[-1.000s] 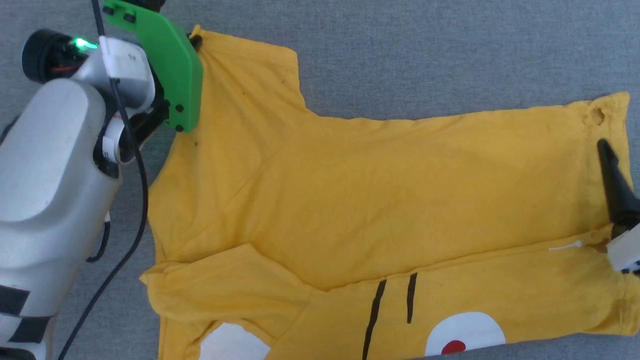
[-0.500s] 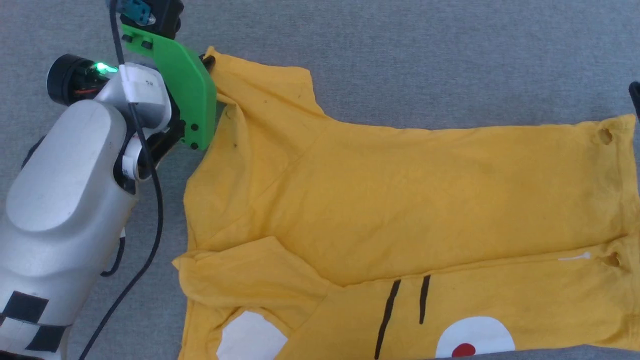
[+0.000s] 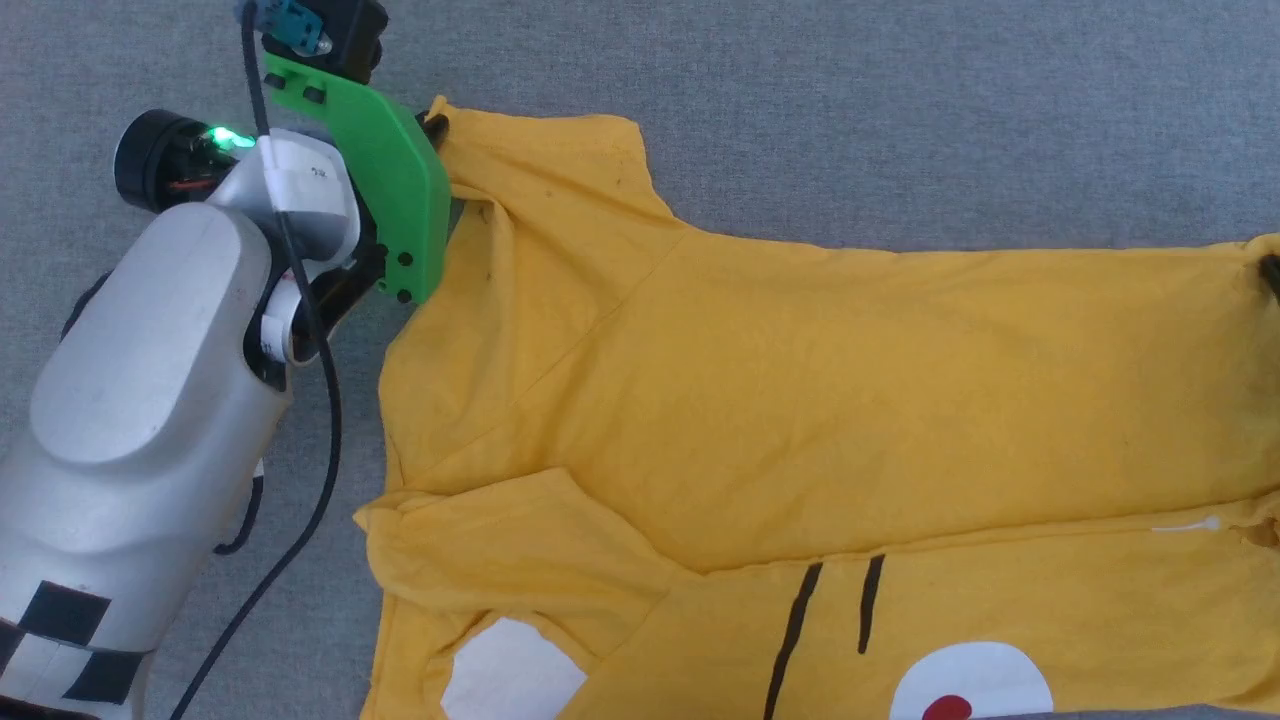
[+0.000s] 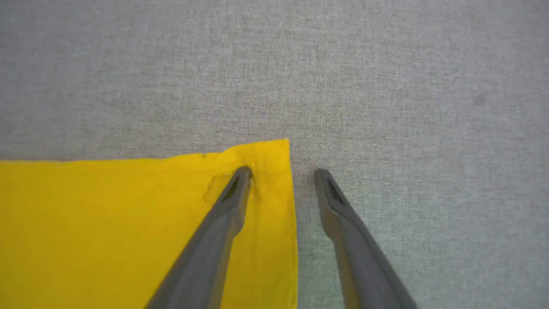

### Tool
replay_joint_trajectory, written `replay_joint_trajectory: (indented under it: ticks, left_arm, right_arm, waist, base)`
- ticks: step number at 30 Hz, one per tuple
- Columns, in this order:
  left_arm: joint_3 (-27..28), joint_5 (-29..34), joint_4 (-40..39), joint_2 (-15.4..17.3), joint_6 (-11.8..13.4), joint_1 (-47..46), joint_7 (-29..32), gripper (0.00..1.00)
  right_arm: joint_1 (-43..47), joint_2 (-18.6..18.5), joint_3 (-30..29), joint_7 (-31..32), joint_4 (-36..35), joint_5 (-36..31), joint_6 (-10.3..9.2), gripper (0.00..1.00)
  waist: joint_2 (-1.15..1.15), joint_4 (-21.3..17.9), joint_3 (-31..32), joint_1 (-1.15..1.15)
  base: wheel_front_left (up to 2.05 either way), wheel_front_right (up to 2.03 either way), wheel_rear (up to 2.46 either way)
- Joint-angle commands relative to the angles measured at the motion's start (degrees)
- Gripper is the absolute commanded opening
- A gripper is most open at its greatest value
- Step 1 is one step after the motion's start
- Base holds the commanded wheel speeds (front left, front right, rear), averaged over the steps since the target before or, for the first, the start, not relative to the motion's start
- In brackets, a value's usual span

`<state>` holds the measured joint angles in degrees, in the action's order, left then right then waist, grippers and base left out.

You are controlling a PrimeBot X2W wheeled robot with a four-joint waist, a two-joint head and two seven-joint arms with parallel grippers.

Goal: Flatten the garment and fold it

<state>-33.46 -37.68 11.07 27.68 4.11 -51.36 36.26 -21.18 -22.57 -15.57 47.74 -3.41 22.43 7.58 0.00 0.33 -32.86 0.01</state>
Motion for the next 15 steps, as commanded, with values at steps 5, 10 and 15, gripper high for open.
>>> replay_joint_trajectory:
  ticks: [5,10,15]
  left_arm:
    - [0.24,0.59,0.11,0.05,0.07,-0.85,-1.92,0.0]
    - [1.7,1.65,0.45,-0.26,0.5,-1.13,-7.87,0.0]
    - [3.38,1.9,-0.24,0.23,0.41,0.45,-14.08,0.0]
  right_arm:
    - [-0.47,1.1,-0.64,-0.82,-0.59,-0.9,-0.09,0.0]
    - [-1.76,0.94,-0.3,-4.76,-1.07,-0.82,-0.09,0.0]
    - [-1.43,0.97,0.51,-8.5,-2.17,0.08,-0.09,0.0]
  waist:
    - [0.0,-0.13,-0.51,-0.01]
    - [0.0,-0.35,0.13,-0.01]
    - [0.0,-0.2,2.62,-0.01]
  base:
    - [0.0,0.0,0.0]
    - [0.0,0.0,0.0]
    - [0.0,0.0,0.0]
